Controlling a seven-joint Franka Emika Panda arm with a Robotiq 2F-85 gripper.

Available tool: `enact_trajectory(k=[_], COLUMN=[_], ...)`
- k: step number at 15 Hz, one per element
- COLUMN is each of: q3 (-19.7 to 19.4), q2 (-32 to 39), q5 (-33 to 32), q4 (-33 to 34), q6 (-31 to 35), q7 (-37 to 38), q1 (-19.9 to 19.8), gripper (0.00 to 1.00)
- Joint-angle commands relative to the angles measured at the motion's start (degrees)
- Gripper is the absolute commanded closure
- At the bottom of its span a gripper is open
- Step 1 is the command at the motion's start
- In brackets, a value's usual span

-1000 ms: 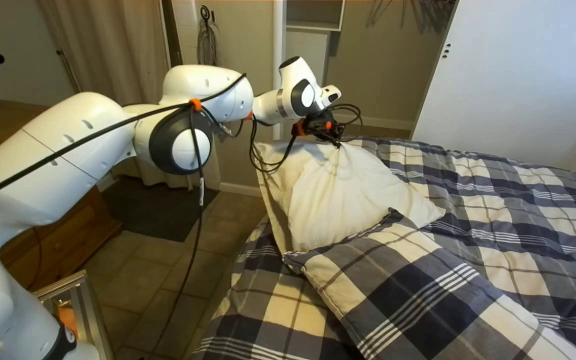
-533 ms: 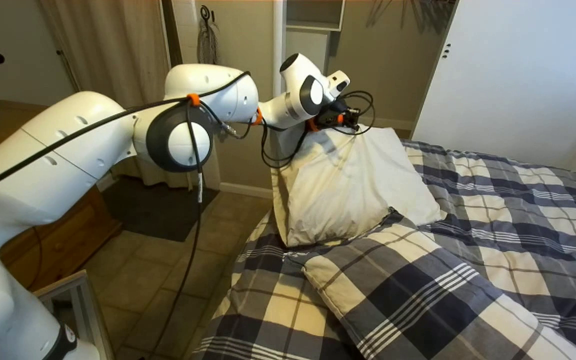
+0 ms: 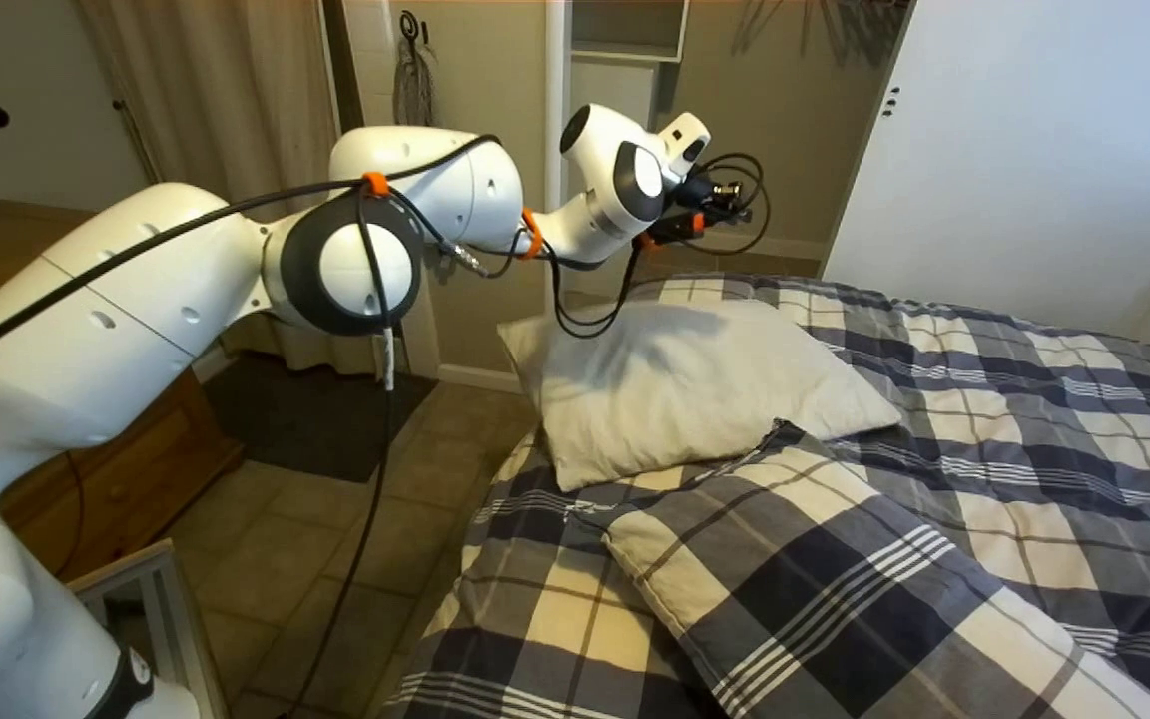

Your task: Move the top pillow to the right, then move the white pillow to the left

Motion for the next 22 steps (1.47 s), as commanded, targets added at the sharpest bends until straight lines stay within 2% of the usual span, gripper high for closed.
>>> enact_trajectory(k=[1,3,6,9,12,14,15,16,17,20,22], q3=[-1.26,3.38,9.72,15.71,21.20,16.70,17.79,16.69,18.09,17.80,19.62], q2=[-1.48,-3.94,-5.67,-7.50,-10.43,-12.70,-13.96,-14.96,-16.18,-19.40,-22.26], q5=[-0.16,2.28,4.25,5.33,6.40,4.96,5.33,9.33,10.46,13.28,15.16], q4=[-1.88,-5.18,-7.63,-11.23,-16.89,-21.14,-23.43,-25.46,-27.49,-32.16,-35.64], q6=[4.28,4.03,7.26,10.31,8.16,2.67,0.73,-1.09,-2.93,-9.51,-14.24], q7=[3.07,1.13,-0.11,0.05,0.48,5.96,5.98,4.12,3.38,5.54,5.11], q1=[1.29,1.02,0.05,-0.35,-0.81,1.66,1.63,2.94,2.69,4.25,4.41], gripper=[0.37,0.23,0.02,0.00,0.00,0.00,0.00,0.00,0.00,0.00,0.00])
